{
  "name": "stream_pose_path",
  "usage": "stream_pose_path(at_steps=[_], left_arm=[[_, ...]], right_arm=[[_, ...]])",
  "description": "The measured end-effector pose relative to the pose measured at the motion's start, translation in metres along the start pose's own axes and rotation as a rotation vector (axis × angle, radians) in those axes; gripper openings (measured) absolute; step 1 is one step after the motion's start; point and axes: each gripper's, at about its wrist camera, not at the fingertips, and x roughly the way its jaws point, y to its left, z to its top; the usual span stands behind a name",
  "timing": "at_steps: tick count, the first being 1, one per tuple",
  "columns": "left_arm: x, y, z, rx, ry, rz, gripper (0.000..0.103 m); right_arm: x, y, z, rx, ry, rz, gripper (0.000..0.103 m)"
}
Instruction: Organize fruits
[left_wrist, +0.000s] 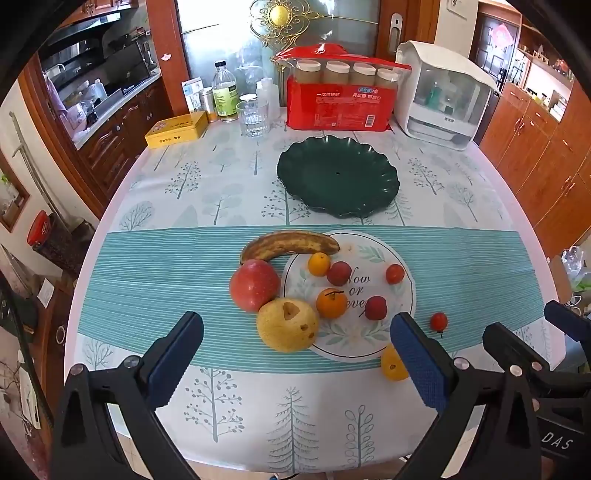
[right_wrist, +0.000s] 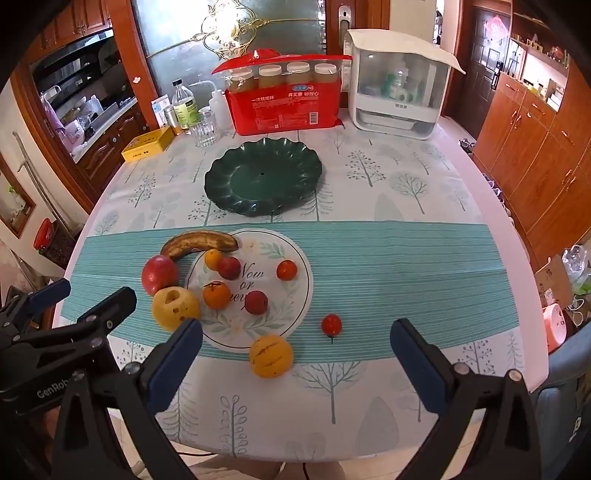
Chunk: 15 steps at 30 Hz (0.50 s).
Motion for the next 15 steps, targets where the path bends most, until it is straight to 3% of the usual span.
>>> stream_pose_path(at_steps=[15], left_arm=[[0.0041,0.0053,0.0019,0.001,0.013,-0.002,0.1]], right_arm=[[0.0005,0.0055,0.0006,-0.006,-0.002,0.001,0.101]])
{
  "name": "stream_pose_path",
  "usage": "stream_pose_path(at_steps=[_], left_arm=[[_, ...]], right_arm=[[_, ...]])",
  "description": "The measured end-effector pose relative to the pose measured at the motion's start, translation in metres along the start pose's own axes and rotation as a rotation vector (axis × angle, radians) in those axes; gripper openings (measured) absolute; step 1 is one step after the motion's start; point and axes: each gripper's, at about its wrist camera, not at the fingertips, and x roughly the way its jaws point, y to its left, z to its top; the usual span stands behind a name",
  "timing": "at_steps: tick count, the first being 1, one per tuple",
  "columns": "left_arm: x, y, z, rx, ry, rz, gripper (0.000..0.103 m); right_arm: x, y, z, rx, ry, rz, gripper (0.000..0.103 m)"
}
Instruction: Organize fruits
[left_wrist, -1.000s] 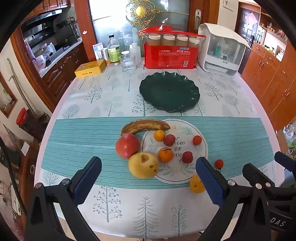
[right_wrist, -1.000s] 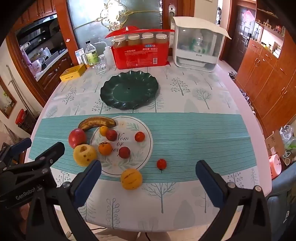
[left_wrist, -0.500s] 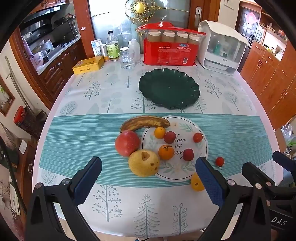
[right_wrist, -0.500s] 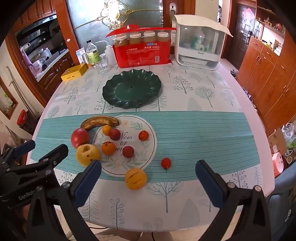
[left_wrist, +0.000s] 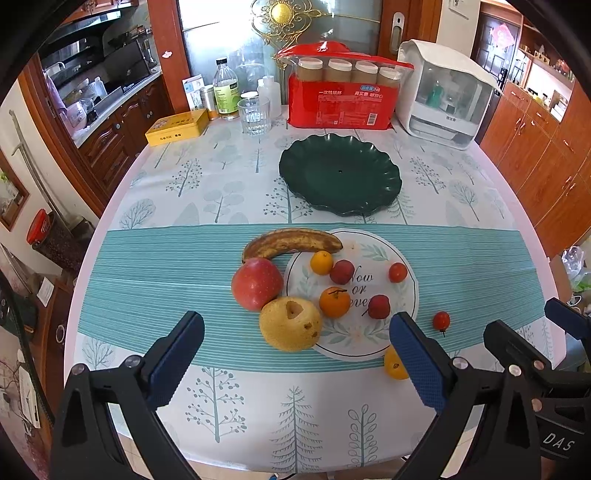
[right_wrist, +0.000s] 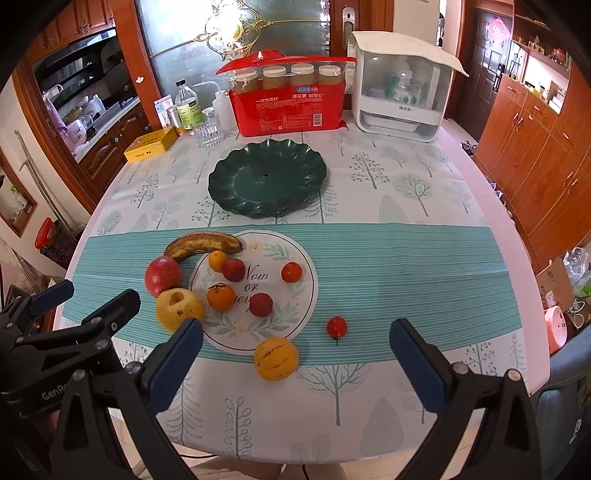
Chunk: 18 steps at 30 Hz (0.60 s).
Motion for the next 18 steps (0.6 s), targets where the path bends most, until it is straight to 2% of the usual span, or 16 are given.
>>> stream_pose_path(at_steps=[18], left_arm=[[0.0007,-0.0047,-0.0053,0.01,0.003,-0.007,0.1]], right_arm=[[-0.0031,0.0006,-0.0036,-0.003,-0.002,-0.003,0.098]])
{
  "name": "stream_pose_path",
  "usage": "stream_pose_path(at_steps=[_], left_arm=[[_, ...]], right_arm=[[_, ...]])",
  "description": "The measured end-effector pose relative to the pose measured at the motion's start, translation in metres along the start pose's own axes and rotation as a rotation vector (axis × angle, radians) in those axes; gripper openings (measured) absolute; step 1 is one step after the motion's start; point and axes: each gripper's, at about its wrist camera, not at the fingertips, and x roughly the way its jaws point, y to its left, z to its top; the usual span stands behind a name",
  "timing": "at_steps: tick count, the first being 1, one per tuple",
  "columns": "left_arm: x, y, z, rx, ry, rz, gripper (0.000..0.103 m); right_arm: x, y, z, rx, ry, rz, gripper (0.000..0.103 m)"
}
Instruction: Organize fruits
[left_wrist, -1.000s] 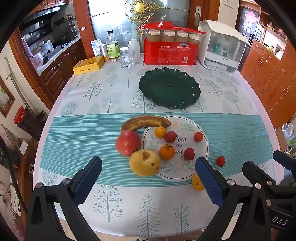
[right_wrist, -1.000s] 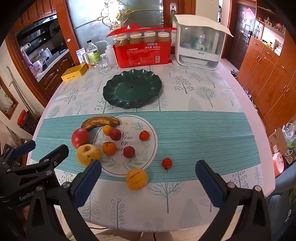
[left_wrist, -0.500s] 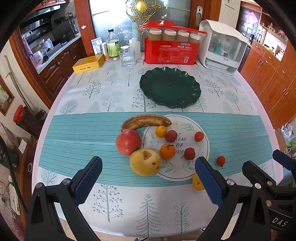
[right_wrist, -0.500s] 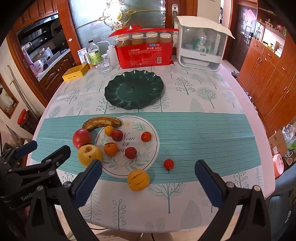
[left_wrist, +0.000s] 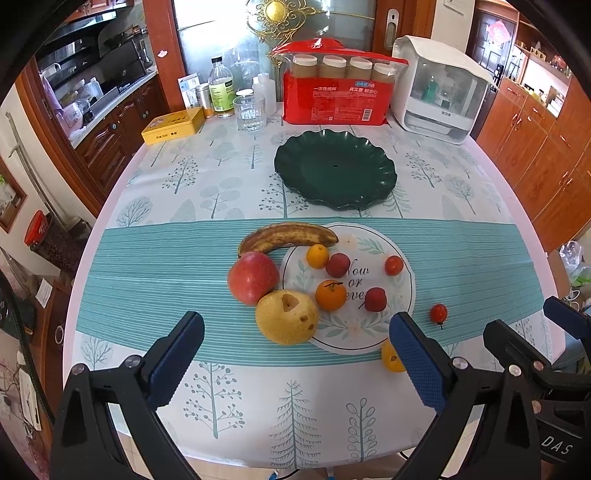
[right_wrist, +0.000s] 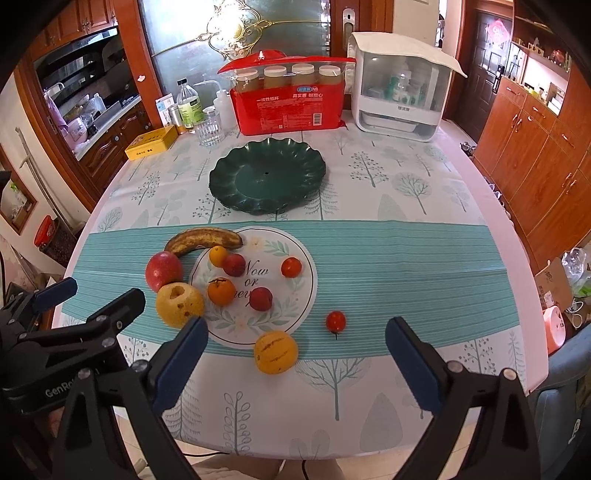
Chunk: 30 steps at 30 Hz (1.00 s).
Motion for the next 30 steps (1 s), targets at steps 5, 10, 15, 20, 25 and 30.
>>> stream_pose_path(at_steps=[5,10,15,20,25,30], left_arm=[[-0.004,-0.003,-0.004,0.014,-0.004,-0.007,0.1],[-0.006,-0.005,-0.004,0.03,-0.014,-0.017,0.1],[-0.002,-0.007,-0.005,0.052,-0.02,-0.027,0.1],[0.005,-0.008,-0.005,0.069,-0.014,-0.037,0.1],[0.008,-0.008,-0.005,0.07,-0.015,-0.034,0.1],[0.022,0.001,-0.005,0.063,-0.002,-0.026,0.1]], right_arm=[[-0.002,-0.003,-0.005,0.01,-0.002,-0.003,0.097],[-0.004,-0.005,-0.008,0.012,-0.005,-0.003,0.097],[-0.003,-0.007,-0.01,0.022,0.0,0.006,0.097],[0.003,-0.007,-0.018,0.031,0.016,0.02,0.097],[0.013,-0.004,-0.025,0.03,0.039,0.038,0.097],[0.024,-0.007,-0.029,0.056,0.057,0.042,0.096]])
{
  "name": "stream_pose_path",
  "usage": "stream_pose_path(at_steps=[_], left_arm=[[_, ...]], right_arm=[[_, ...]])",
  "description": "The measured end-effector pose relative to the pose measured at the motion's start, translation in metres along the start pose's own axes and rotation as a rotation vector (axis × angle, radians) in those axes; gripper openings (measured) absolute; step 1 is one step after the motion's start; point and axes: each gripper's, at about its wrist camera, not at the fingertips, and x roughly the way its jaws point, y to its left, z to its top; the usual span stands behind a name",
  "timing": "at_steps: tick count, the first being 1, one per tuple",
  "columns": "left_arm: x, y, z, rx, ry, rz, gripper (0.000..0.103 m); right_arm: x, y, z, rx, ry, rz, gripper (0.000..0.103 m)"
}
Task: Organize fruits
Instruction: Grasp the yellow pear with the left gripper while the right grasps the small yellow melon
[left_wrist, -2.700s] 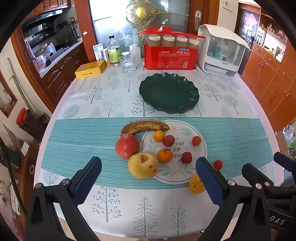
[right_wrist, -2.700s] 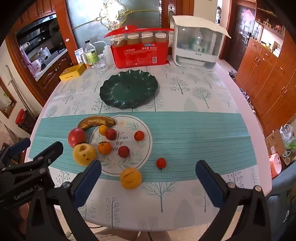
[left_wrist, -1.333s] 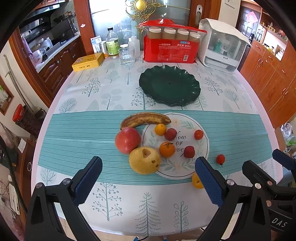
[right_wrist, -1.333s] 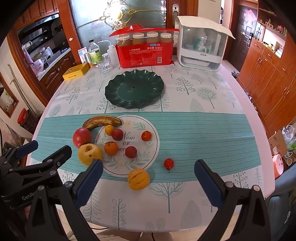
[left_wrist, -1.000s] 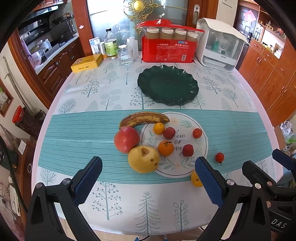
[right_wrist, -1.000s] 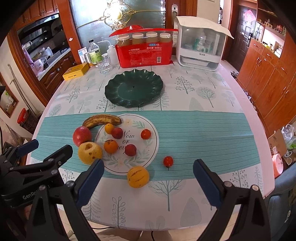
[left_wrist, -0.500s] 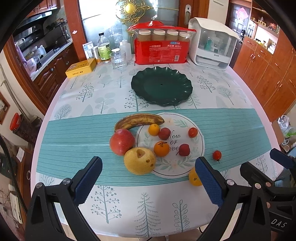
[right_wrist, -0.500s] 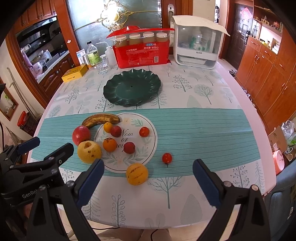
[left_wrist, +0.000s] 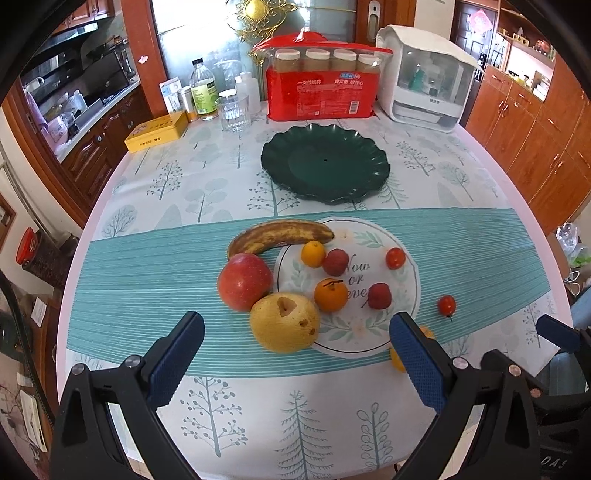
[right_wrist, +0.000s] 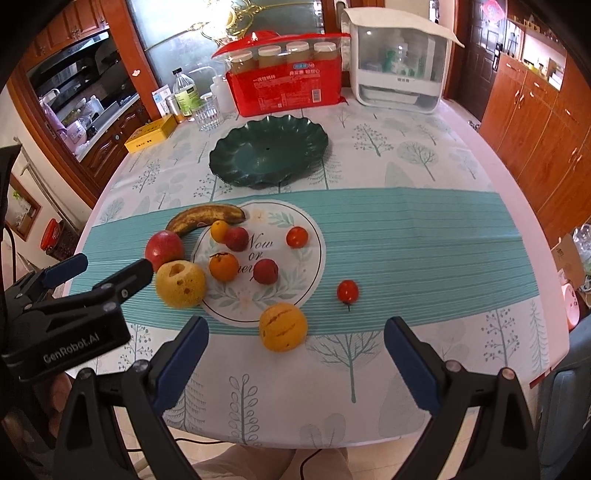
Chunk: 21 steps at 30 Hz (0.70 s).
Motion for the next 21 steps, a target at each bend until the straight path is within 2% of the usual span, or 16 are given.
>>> stream_pose_path(at_steps=[6,11,21], left_arm=[[0.024,0.012,-0.004,-0.002,0.017,0.028,0.1],[0.044,0.021,-0.012,-0.02,0.035,0.012,0.1],[0.085,0.038,-0.025,-0.109,0.127,-0.024,0.1]], right_arm=[[0.025,-0.004,-0.007,0.03,0.058,0.024,0.09],[0.05,-0.004,-0.016,0.035,0.113,0.038,0.082],[0.082,0.001,-0.024,0.02,0.15,0.054,0.082]])
